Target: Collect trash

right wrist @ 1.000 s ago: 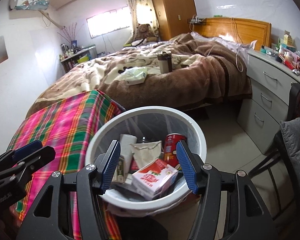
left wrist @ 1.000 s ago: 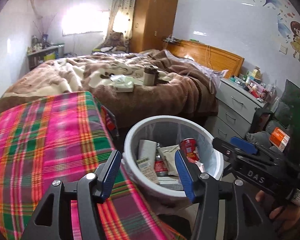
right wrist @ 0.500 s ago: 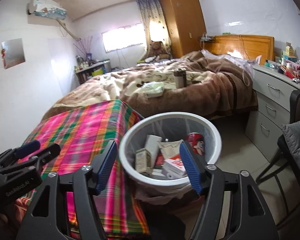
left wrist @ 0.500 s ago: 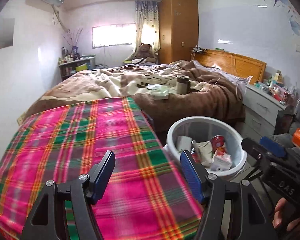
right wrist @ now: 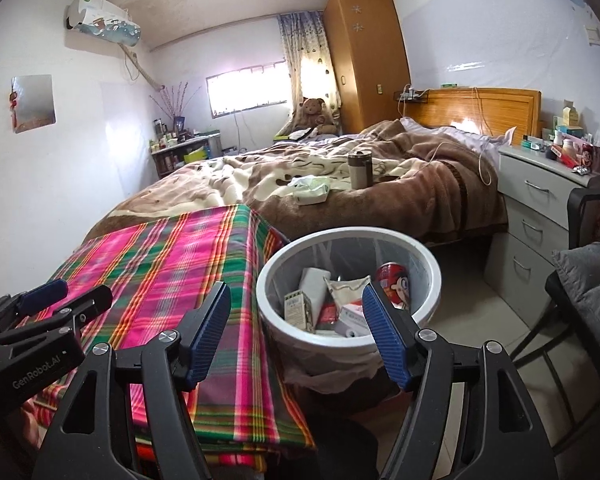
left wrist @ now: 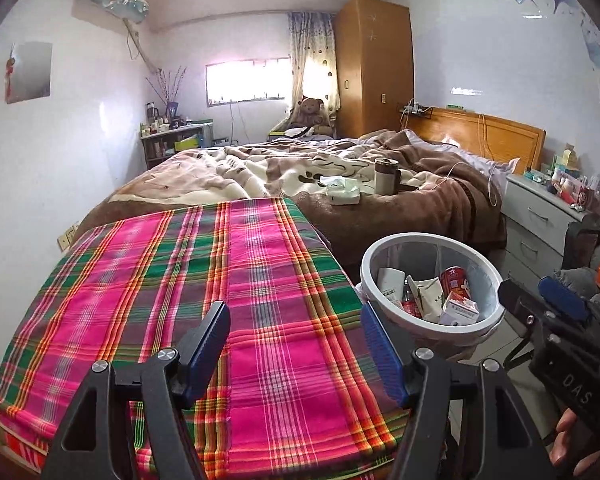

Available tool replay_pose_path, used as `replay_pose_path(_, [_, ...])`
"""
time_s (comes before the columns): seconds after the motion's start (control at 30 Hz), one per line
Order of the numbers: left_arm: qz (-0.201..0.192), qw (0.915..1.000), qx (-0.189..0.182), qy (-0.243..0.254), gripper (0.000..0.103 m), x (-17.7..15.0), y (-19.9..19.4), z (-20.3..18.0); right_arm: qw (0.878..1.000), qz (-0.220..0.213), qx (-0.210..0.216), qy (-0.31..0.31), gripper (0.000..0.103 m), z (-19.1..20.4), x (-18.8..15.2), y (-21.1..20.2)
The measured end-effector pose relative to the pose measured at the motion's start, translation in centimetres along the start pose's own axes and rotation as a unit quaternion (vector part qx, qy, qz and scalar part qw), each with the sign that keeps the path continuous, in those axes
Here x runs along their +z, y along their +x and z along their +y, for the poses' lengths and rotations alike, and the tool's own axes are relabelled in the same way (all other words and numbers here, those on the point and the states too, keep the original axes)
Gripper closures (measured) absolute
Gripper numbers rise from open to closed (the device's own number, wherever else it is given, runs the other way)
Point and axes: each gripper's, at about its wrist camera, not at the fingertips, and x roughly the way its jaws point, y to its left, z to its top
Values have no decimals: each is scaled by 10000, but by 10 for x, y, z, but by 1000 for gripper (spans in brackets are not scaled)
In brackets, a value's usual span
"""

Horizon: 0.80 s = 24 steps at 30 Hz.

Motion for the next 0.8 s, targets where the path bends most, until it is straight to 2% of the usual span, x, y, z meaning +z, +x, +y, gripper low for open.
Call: replay_pose_path(0.8, [-122,9999,-47,-18,36,-3,-6,0,10000,72,56,36,33,5,-6,-4])
